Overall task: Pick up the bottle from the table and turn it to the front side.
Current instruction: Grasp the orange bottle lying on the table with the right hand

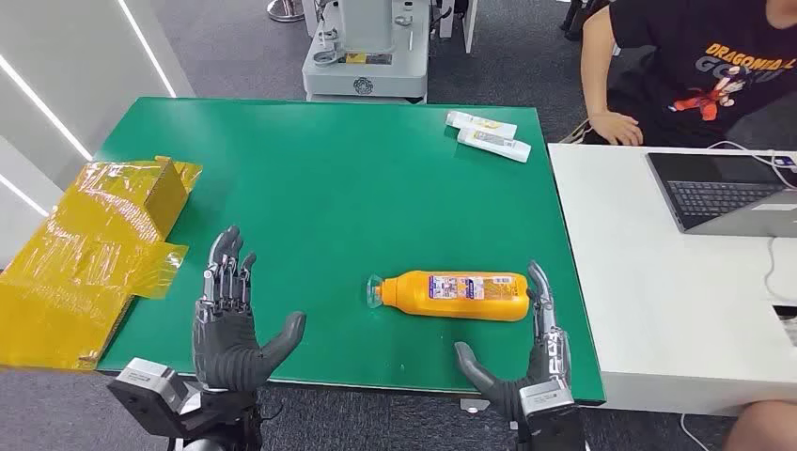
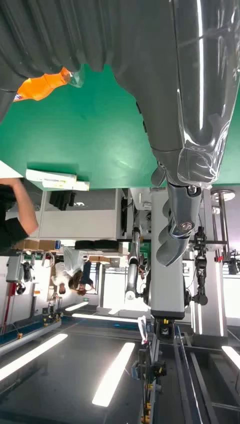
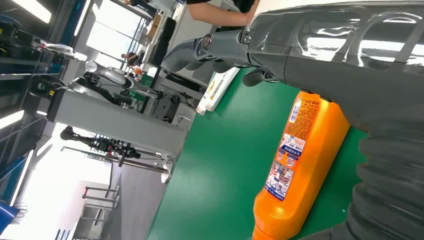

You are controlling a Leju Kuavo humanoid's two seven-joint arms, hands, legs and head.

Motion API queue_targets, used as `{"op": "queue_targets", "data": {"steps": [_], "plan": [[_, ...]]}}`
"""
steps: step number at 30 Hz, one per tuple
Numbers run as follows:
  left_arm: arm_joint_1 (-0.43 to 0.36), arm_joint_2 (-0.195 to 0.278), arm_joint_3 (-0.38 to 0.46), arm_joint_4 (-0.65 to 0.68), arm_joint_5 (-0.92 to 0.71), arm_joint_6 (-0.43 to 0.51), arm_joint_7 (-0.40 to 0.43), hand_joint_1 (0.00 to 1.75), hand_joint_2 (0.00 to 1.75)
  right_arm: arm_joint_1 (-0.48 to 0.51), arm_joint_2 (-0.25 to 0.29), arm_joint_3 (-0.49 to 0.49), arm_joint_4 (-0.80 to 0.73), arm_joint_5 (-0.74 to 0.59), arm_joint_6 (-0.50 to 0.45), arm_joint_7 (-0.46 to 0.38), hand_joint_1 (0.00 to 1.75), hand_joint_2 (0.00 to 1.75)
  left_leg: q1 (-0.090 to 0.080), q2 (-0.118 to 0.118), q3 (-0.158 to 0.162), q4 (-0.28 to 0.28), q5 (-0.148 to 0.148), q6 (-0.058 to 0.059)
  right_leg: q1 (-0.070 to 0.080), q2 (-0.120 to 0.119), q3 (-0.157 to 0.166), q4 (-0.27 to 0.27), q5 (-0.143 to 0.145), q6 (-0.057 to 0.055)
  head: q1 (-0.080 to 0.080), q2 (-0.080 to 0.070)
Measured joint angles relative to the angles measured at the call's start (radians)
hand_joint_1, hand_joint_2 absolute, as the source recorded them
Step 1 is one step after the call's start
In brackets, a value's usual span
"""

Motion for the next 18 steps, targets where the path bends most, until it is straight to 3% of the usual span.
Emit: {"op": "queue_targets", "data": {"steps": [4,10,15,18], "plan": [[0.003,0.000,0.000,-0.004,-0.002,0.003,0.000,0.00,1.75,-0.001,-0.002,0.001,0.000,0.046,0.008,0.020,0.00,1.75,0.000,0.000,0.000,0.000,0.000,0.000,0.000,0.000,0.000,0.000,0.000,0.000,0.000,0.000],[0.004,0.000,0.000,-0.007,-0.008,-0.018,-0.001,0.00,1.75,-0.017,-0.055,-0.037,0.000,0.353,0.120,0.117,0.00,1.75,0.000,0.000,0.000,0.000,0.000,0.000,0.000,0.000,0.000,0.000,0.000,0.000,0.000,0.000],[-0.001,0.000,0.001,-0.007,-0.003,-0.036,-0.002,0.00,1.75,-0.093,-0.143,-0.114,0.014,0.431,0.280,0.147,0.00,1.75,-0.001,0.000,0.000,0.001,0.000,0.000,0.000,0.001,0.000,0.000,0.001,0.001,0.000,0.000],[-0.011,0.000,0.002,-0.007,0.003,-0.053,-0.003,0.00,1.75,-0.203,-0.255,-0.128,0.058,0.428,0.418,0.137,0.00,1.75,-0.001,0.000,0.000,0.001,0.001,0.002,-0.001,0.001,0.000,0.000,0.003,0.003,0.000,0.000]]}}
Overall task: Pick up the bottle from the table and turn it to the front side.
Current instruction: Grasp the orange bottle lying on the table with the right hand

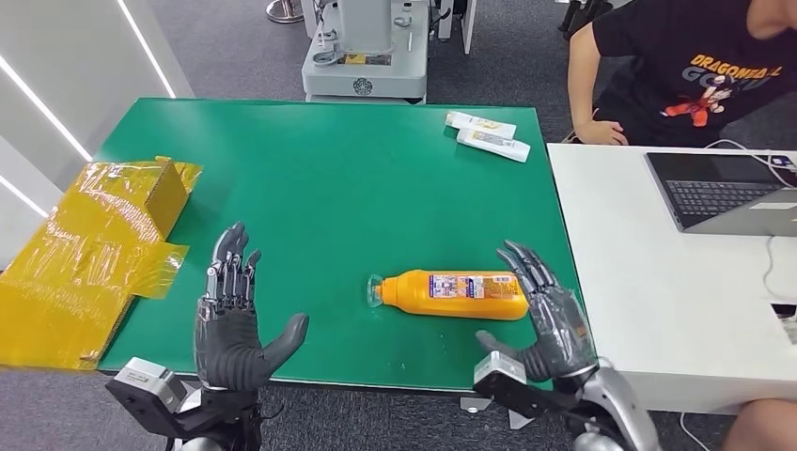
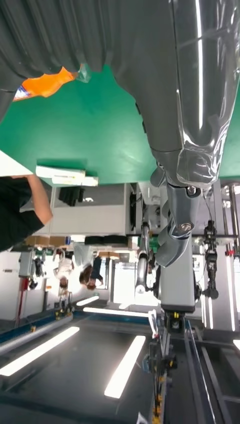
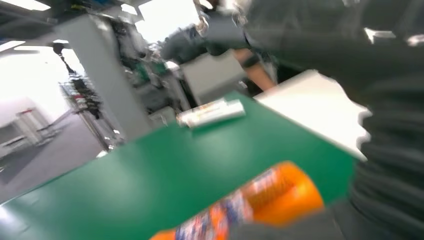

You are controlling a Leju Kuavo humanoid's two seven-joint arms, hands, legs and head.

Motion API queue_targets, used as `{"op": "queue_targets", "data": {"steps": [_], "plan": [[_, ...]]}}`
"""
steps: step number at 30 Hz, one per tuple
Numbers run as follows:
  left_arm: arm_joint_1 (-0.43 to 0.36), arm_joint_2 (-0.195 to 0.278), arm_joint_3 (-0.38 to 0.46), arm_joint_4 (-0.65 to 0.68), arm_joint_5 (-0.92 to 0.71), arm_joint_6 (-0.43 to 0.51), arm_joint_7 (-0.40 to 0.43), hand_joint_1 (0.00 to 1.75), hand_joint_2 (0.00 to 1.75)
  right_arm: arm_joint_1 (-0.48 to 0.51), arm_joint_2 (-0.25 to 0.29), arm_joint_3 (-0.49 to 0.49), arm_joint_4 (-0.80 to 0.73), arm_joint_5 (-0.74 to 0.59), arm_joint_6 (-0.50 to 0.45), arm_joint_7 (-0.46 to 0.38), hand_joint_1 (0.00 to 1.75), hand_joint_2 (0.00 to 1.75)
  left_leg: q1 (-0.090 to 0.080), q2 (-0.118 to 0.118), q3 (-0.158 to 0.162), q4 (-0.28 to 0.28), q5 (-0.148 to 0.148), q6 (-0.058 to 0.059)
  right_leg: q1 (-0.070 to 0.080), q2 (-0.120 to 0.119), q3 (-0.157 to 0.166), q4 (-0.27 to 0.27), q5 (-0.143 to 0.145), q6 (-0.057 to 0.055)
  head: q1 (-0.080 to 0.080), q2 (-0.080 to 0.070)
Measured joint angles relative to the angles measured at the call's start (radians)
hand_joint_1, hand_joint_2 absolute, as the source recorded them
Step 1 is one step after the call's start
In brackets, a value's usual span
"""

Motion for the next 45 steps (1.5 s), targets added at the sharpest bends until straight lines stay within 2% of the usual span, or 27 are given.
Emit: {"op": "queue_targets", "data": {"steps": [3,7,11,15,19,22,25,32,36,45], "plan": [[-0.007,0.000,0.000,0.000,0.000,-0.017,0.000,0.00,1.75,-0.131,-0.119,-0.017,0.059,-0.041,0.143,-0.029,0.00,1.75,0.000,0.000,0.000,0.001,0.001,0.002,0.000,0.000,0.000,0.000,0.001,0.001,0.000,0.000],[-0.014,-0.002,0.000,0.000,-0.009,-0.045,0.008,0.00,1.75,-0.284,-0.242,-0.017,0.123,-0.057,0.290,0.007,0.00,1.75,-0.001,-0.001,-0.001,0.002,0.002,0.003,-0.001,-0.001,0.000,0.000,0.002,0.002,0.000,0.000],[-0.023,-0.004,0.000,0.001,-0.013,-0.057,0.017,0.00,1.75,-0.395,-0.310,0.007,0.167,-0.091,0.396,0.030,0.00,1.75,-0.002,0.000,-0.002,0.002,0.003,0.004,-0.001,-0.001,-0.001,0.001,0.002,0.002,0.000,0.000],[-0.045,-0.008,0.000,0.007,-0.013,-0.070,0.022,0.00,1.75,-0.604,-0.354,0.108,0.252,-0.203,0.564,0.033,0.00,1.75,-0.002,0.001,-0.002,0.002,0.003,0.004,-0.002,0.001,-0.002,0.001,0.003,0.002,0.000,0.000],[-0.056,-0.014,0.003,0.011,-0.014,-0.074,0.022,0.00,1.75,-0.785,-0.348,0.234,0.355,-0.298,0.612,0.046,0.00,1.75,-0.002,0.000,-0.003,0.001,0.005,0.004,-0.002,-0.001,-0.001,0.002,0.003,0.002,0.000,0.000],[-0.065,-0.018,0.006,0.015,-0.014,-0.079,0.024,0.00,1.75,-0.889,-0.297,0.344,0.454,-0.353,0.629,0.069,0.00,1.75,-0.002,0.001,-0.002,0.001,0.005,0.003,-0.001,0.000,-0.001,0.002,0.003,0.001,0.000,0.000],[-0.080,-0.022,0.006,0.023,-0.011,-0.086,0.024,0.00,1.75,-0.937,-0.239,0.456,0.544,-0.400,0.621,0.069,0.00,1.75,-0.001,0.000,-0.001,0.001,0.005,0.003,-0.001,-0.001,-0.001,0.002,0.003,0.001,0.000,0.000],[-0.093,-0.028,0.007,0.036,-0.010,-0.090,0.029,0.00,1.75,-0.942,-0.175,0.597,0.663,-0.431,0.585,0.053,0.00,1.75,-0.001,-0.005,-0.003,0.001,0.006,0.003,-0.001,-0.005,-0.001,0.001,0.003,0.001,0.000,0.000],[-0.096,-0.028,0.007,0.044,-0.005,-0.096,0.034,0.00,1.75,-0.931,-0.166,0.629,0.707,-0.464,0.561,0.052,0.00,1.75,-0.001,-0.005,-0.003,0.001,0.006,0.003,-0.001,-0.006,-0.001,0.000,0.003,0.001,0.000,0.000],[-0.114,-0.024,0.007,0.067,0.032,-0.106,0.036,0.00,1.75,-0.824,-0.172,0.675,0.802,-0.457,0.451,0.037,0.00,1.75,-0.001,-0.005,-0.003,0.002,0.005,0.004,-0.001,-0.005,-0.001,0.000,0.003,0.002,0.000,0.000]]}}
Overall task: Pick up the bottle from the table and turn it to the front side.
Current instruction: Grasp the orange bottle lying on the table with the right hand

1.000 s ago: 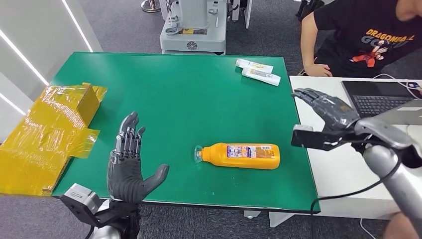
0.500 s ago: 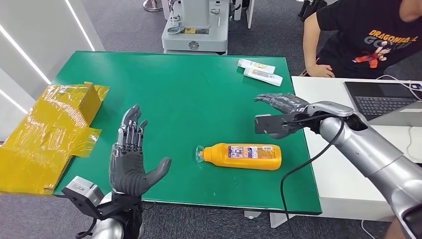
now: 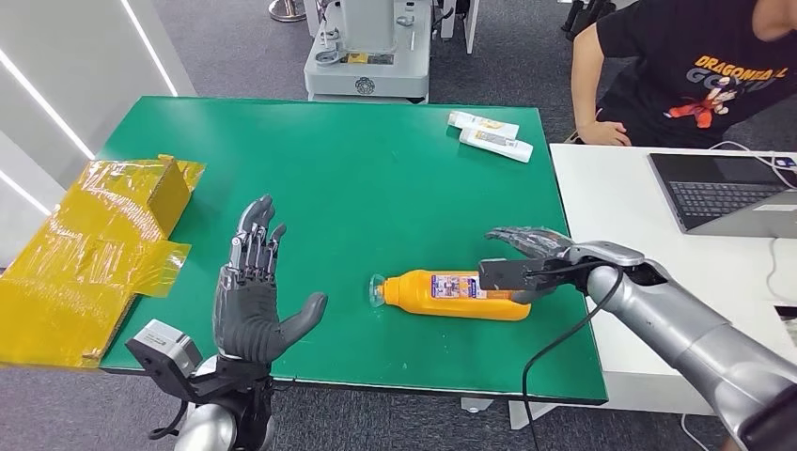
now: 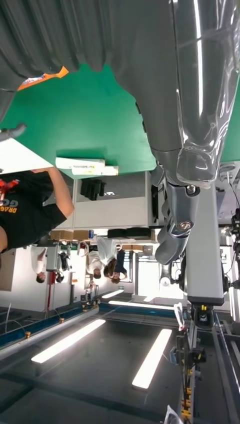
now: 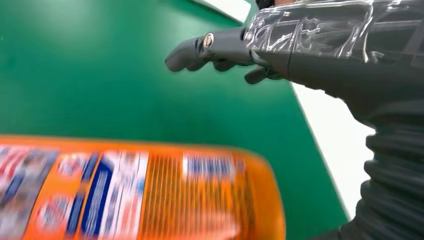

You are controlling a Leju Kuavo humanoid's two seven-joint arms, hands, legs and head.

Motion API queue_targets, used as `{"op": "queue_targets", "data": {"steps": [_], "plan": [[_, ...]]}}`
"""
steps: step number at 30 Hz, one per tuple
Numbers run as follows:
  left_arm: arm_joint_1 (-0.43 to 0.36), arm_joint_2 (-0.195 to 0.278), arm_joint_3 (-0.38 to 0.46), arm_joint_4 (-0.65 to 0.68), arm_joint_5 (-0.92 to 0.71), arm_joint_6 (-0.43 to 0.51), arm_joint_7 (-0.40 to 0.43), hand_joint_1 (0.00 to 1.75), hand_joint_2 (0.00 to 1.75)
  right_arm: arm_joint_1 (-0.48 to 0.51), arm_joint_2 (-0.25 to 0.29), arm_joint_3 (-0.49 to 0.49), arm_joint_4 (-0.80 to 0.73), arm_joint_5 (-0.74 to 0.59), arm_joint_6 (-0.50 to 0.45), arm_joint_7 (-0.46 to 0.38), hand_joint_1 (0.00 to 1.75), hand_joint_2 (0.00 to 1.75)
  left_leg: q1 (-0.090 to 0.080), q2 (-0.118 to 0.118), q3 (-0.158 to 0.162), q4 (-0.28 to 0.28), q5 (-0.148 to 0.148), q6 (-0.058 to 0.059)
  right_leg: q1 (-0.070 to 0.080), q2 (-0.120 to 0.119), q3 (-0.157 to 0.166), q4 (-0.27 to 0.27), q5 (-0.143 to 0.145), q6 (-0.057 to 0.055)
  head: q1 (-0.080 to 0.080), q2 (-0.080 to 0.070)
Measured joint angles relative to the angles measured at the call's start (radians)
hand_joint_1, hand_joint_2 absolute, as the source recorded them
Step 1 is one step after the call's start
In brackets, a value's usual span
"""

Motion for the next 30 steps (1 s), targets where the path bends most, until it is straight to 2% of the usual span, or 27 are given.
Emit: {"op": "queue_targets", "data": {"steps": [8,13,20,30], "plan": [[0.000,0.001,0.000,0.005,0.006,0.000,-0.002,0.00,1.75,0.020,-0.005,0.000,0.005,0.000,-0.018,-0.006,0.00,1.75,0.000,0.000,0.000,0.000,0.000,0.000,0.000,0.000,0.000,0.000,0.000,0.000,0.000,0.000],[-0.017,0.011,-0.004,0.032,0.038,-0.003,-0.018,0.00,1.75,0.136,-0.047,-0.002,0.015,0.027,-0.069,-0.014,0.00,1.75,0.000,0.002,0.000,0.000,0.000,0.000,0.000,0.002,0.000,0.000,0.000,0.000,0.000,0.000],[-0.027,0.026,-0.021,0.060,0.080,0.024,-0.040,0.00,1.75,0.161,-0.048,-0.028,0.022,0.049,-0.076,-0.035,0.00,1.75,0.000,0.002,0.000,0.000,0.000,0.000,0.000,0.002,0.000,0.000,0.000,0.000,0.000,0.000],[-0.031,0.034,-0.038,0.068,0.083,0.031,-0.036,0.00,1.75,0.203,-0.061,-0.086,0.005,0.083,-0.108,-0.024,0.00,1.75,0.000,0.002,0.000,0.000,0.000,0.000,0.000,0.001,0.000,0.000,0.000,0.000,0.000,0.000]]}}
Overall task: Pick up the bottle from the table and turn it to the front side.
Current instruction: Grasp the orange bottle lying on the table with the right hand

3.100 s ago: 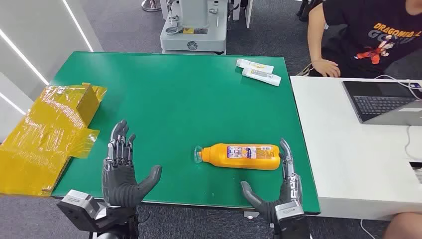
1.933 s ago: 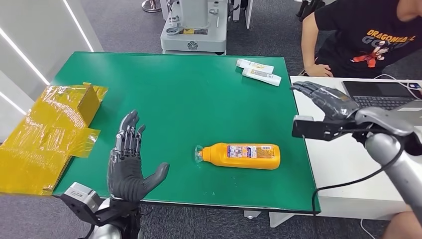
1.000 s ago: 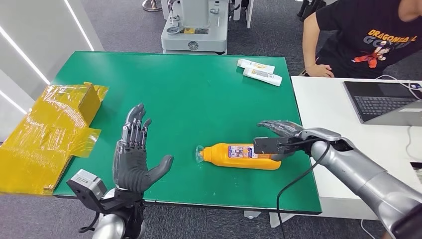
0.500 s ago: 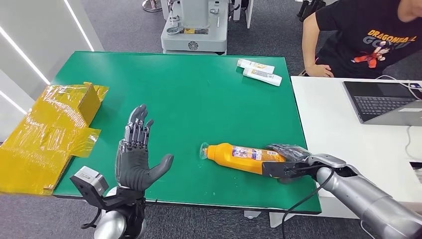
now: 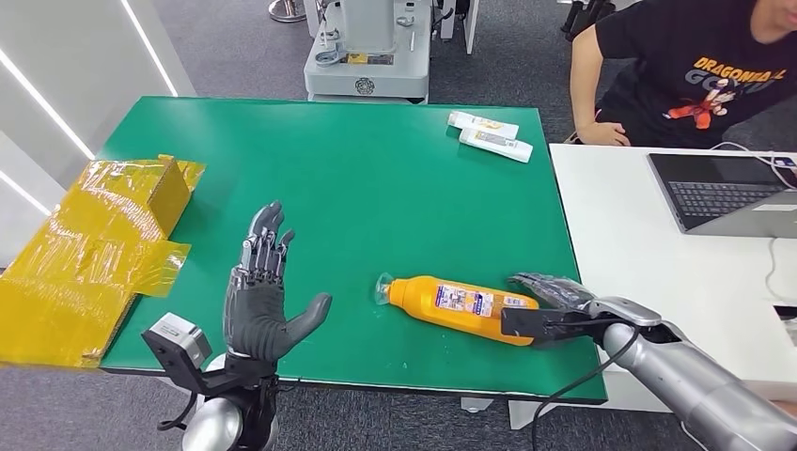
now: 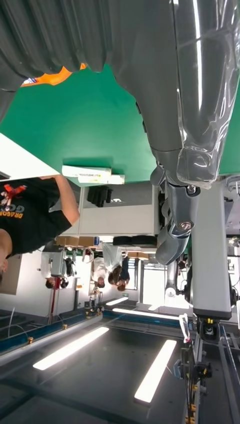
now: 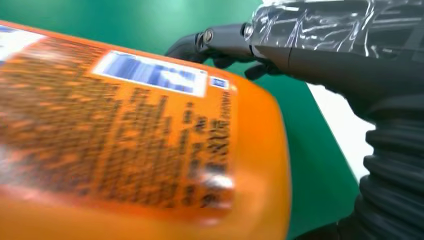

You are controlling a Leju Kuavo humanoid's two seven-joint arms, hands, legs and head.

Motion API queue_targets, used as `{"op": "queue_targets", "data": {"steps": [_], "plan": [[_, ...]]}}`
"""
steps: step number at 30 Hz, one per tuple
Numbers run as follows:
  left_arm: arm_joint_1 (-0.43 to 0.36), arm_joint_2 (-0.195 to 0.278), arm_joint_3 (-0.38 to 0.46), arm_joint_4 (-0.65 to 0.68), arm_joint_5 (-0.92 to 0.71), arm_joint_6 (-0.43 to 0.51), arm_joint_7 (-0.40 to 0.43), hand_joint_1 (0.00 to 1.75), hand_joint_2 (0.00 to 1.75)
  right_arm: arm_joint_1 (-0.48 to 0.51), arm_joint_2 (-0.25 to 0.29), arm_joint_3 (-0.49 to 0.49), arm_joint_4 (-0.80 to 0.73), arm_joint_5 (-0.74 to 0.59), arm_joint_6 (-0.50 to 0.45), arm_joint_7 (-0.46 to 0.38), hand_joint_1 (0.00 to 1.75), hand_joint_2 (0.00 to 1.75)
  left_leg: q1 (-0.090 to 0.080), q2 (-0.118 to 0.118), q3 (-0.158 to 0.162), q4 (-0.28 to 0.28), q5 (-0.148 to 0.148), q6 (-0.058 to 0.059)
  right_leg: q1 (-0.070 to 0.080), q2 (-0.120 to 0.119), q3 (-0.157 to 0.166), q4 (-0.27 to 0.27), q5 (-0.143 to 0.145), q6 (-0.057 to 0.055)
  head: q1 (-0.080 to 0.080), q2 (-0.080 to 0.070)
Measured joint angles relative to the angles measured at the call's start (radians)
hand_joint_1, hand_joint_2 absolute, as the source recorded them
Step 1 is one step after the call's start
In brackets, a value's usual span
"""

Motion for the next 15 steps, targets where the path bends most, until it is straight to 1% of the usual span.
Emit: {"op": "queue_targets", "data": {"steps": [5,10,12,15], "plan": [[-0.007,0.000,-0.007,0.006,0.000,0.000,0.002,0.00,1.75,0.012,-0.022,-0.036,-0.028,0.019,0.001,0.011,0.00,1.75,0.000,0.000,0.000,0.000,0.000,0.000,0.000,0.000,0.000,0.000,0.000,0.000,0.000,0.000],[-0.020,0.000,-0.013,0.010,-0.001,-0.001,0.003,0.00,1.75,-0.001,-0.035,-0.069,-0.052,0.033,0.017,0.021,0.00,1.75,0.000,0.000,0.000,0.000,0.000,0.000,0.000,0.000,0.000,0.000,0.000,0.000,0.000,0.000],[-0.025,0.000,-0.015,0.012,-0.001,-0.003,0.004,0.00,1.75,-0.024,-0.035,-0.073,-0.057,0.038,0.044,0.022,0.00,1.75,0.000,0.000,-0.001,0.000,0.000,0.000,0.000,0.000,0.000,0.001,0.001,0.000,0.000,0.000],[-0.038,-0.004,-0.019,0.019,-0.001,-0.010,0.006,0.00,1.75,-0.087,-0.027,-0.074,-0.060,0.034,0.094,0.021,0.00,1.75,0.000,0.000,-0.001,0.000,0.000,0.000,0.000,0.000,0.000,0.001,0.001,-0.001,0.000,0.000]]}}
